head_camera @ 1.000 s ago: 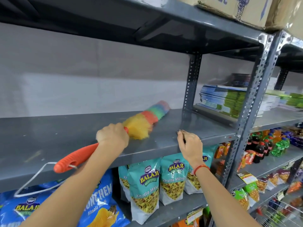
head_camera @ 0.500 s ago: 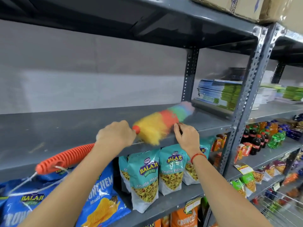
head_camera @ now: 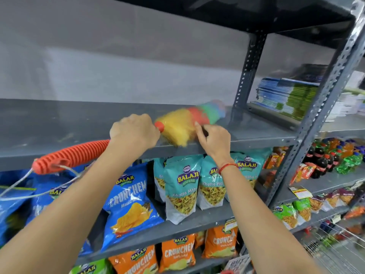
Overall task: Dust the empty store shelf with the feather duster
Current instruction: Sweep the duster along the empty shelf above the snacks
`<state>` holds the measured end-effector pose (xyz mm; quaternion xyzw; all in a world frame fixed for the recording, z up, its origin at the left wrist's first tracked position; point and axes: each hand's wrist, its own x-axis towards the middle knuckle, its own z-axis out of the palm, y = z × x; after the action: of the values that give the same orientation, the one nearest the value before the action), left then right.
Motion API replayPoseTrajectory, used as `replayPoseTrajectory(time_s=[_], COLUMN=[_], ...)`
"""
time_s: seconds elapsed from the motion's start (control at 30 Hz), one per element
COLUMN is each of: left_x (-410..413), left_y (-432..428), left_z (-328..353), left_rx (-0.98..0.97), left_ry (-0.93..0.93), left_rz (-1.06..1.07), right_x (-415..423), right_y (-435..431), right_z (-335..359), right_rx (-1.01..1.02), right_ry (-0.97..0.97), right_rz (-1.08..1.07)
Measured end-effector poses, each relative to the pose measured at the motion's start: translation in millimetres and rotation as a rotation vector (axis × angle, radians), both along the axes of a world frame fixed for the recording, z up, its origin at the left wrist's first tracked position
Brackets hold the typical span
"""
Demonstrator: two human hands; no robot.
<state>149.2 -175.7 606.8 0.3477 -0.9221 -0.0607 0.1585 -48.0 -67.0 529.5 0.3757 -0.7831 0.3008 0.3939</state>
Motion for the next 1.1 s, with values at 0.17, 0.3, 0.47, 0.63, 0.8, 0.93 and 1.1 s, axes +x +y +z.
replayPoseTrajectory(time_s=[0.17,0.3,0.47,0.63,0.8,0.93,1.1], left_x=[14,16,26,30,24,36,40], left_y=[-16,-23,-35,-39,-44,-46,-52], left_z=[-12,-19,-4,-8,-15,-9,-16], left_rx=[-0.017,0.171,0.120,0.022,0.231,0.020,0.101], left_ry=[0.071,-0.001,0.044,0.124,0.004,0.029,0.064], left_rz=[-0.087,-0.118,0.057,0.075,0.042,0.164,0.103], right_x=[14,21,26,25,27,33,41], right_y=[-15,-31,-48,-54,-52,-49,-44], right_z=[19,32,28,23,21,14,-7], right_rx=[-0.123,-0.149,-0.085,-0.013,0.085,0.122,0.087], right_ry=[0.029,0.002,-0.045,-0.041,-0.110,-0.152,-0.035], right_rz=[0.040,0.108,0.125,0.134,0.171,0.154,0.114])
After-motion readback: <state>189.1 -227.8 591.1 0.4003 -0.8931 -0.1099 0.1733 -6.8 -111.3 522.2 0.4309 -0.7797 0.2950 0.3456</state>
